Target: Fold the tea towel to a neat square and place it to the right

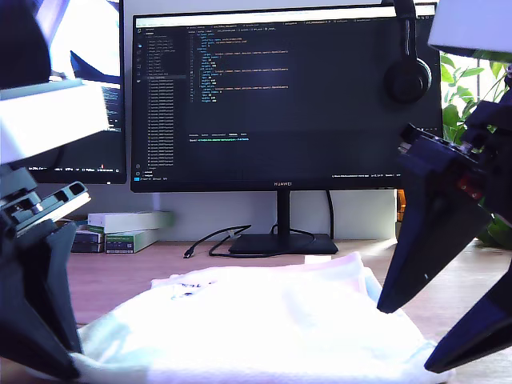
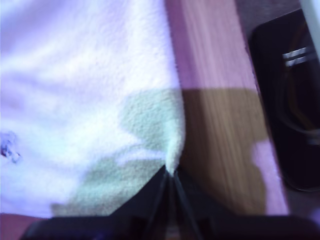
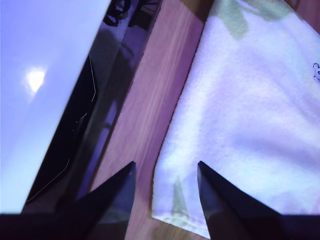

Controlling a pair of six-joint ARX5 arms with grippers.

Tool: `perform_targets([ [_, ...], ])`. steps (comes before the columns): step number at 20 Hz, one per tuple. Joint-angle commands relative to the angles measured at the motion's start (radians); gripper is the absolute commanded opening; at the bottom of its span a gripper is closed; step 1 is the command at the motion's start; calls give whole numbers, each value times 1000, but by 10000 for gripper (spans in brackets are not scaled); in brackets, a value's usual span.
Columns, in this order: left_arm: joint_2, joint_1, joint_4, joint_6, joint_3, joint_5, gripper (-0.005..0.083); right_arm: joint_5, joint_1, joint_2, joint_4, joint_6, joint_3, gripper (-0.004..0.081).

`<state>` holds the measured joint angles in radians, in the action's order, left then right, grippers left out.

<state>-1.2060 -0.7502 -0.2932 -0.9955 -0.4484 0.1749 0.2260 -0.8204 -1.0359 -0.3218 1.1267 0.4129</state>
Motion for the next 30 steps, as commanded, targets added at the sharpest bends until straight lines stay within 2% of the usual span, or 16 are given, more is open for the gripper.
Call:
perform_targets([
  [1, -11, 1, -63, 22, -48, 33, -20, 5, -5, 1, 25, -16, -12, 353],
  [5, -11, -10, -156, 116, -159, 145, -20, 20, -5, 1, 117, -177, -12, 353],
  [9, -11, -12, -172, 172, -245, 183, -19, 45, -6, 1, 105, -223, -12, 353],
  [16, -10, -12, -262, 196, -361, 192, -19, 28, -6, 0, 68, -222, -12, 353],
  [21, -10, -11, -324, 212, -369, 196, -19, -52, -1, 0, 37, -212, -13, 352],
  [24, -4, -11, -347, 212, -369, 218, -19, -58, 0, -4, 18, -207, -13, 352],
  [27, 17, -11, -358, 211, -369, 218, -19, -100, 20, -29, 0, -166, -13, 352],
  [30, 53, -11, -362, 211, -369, 218, -19, -105, 39, -60, 2, -126, -13, 349],
])
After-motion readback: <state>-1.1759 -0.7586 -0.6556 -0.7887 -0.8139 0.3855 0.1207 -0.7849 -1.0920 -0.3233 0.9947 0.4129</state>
